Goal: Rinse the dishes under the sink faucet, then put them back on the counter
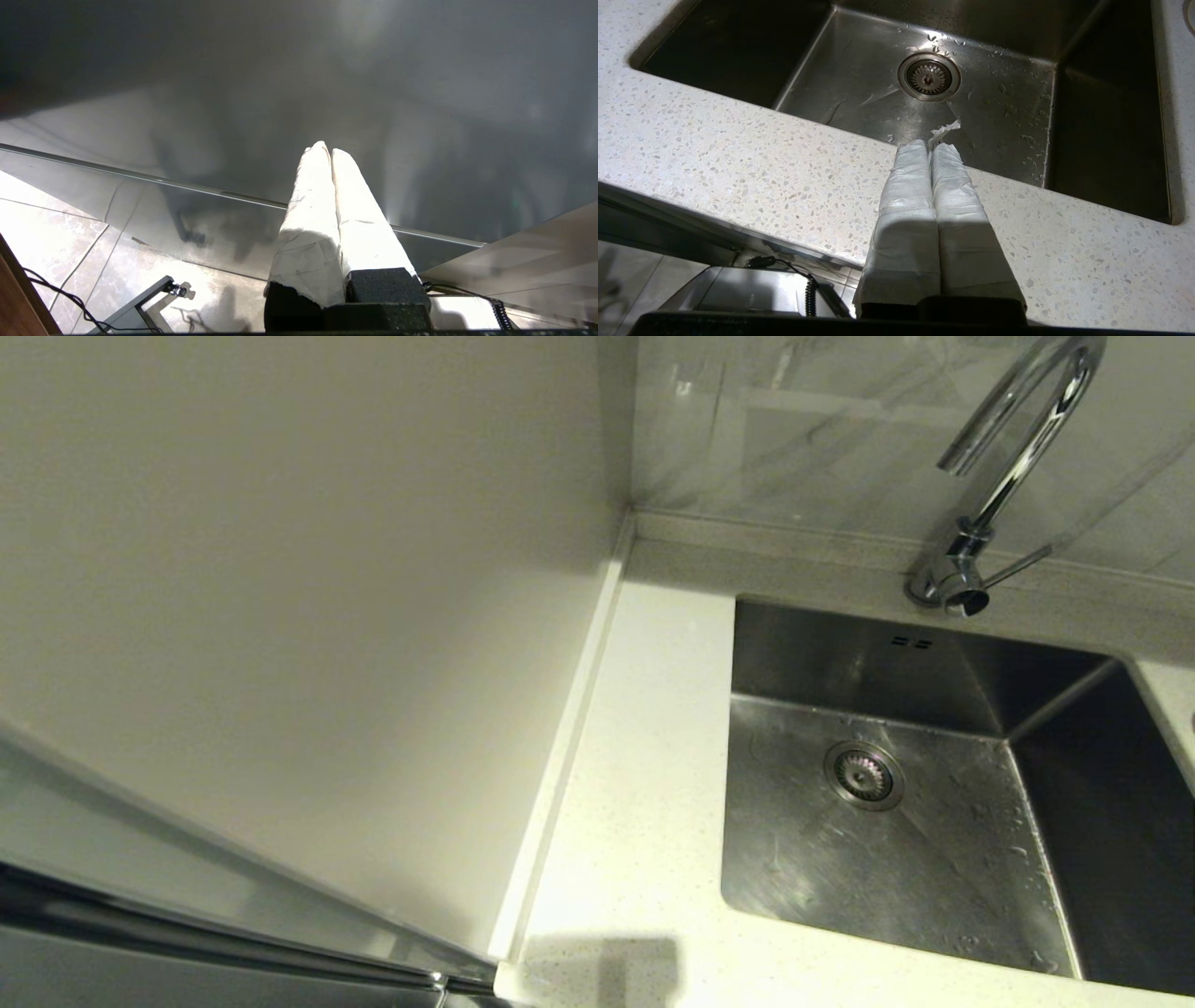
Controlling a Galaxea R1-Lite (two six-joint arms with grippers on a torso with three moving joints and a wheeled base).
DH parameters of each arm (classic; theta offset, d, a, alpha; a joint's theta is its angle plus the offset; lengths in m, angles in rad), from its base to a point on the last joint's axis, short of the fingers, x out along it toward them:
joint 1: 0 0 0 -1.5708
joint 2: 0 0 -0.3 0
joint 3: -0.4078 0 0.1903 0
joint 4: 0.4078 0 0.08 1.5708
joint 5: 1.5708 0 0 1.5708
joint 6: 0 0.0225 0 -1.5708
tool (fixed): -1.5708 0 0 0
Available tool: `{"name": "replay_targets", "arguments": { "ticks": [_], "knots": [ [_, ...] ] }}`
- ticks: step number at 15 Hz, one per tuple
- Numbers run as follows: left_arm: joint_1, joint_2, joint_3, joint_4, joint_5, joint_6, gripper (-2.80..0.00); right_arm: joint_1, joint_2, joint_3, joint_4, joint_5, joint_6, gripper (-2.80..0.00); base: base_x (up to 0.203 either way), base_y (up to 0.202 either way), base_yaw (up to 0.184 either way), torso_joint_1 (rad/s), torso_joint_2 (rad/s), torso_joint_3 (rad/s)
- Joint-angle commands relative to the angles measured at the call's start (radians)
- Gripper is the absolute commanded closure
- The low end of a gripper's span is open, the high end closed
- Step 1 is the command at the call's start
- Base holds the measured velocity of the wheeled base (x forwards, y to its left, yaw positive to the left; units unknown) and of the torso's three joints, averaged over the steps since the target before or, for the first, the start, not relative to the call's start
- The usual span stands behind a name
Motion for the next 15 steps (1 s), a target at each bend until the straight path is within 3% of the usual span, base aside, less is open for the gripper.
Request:
{"name": "replay_targets", "arguments": {
  "ticks": [1, 15],
  "knots": [
    [0.0, -0.003, 0.0, 0.0, 0.0, -0.001, 0.0, 0.0, 0.0, 0.0, 0.0, 0.001, -0.001, 0.0, 0.0, 0.0, 0.0, 0.0, 0.0, 0.0],
    [-0.001, -0.003, 0.0, 0.0, 0.0, -0.001, 0.0, 0.0, 0.0, 0.0, 0.0, 0.001, -0.001, 0.0, 0.0, 0.0, 0.0, 0.0, 0.0, 0.0]
  ]
}}
